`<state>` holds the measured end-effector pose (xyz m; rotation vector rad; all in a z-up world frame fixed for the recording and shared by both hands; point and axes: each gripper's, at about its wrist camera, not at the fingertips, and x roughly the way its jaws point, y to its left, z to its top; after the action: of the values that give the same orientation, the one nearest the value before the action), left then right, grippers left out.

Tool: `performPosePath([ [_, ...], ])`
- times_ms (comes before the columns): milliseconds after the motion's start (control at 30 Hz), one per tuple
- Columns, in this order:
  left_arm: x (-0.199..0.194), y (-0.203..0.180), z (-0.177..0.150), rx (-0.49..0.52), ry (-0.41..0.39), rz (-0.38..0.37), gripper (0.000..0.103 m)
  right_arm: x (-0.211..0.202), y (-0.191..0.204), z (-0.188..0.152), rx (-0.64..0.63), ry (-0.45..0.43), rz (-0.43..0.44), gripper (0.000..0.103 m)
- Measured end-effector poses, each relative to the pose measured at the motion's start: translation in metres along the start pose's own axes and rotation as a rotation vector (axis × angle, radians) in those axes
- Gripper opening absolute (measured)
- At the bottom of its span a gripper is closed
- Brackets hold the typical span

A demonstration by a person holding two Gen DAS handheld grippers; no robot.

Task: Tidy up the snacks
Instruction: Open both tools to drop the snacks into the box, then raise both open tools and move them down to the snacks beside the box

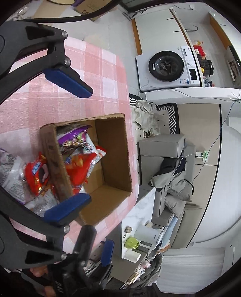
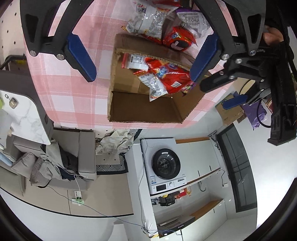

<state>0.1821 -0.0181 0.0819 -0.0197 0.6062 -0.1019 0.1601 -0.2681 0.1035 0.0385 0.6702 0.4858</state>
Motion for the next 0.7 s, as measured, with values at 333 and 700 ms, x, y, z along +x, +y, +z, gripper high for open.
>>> performPosePath([
  [333, -0.043, 0.001, -0.037, 0.019, 0.009, 0.022, 0.102, -0.022, -0.004, -0.026, 0.022, 0.020, -0.009, 0.103],
  [700, -0.048, -0.001, -0.076, 0.032, 0.069, 0.007, 0.102, -0.025, -0.001, -0.057, 0.025, 0.088, -0.015, 0.103],
])
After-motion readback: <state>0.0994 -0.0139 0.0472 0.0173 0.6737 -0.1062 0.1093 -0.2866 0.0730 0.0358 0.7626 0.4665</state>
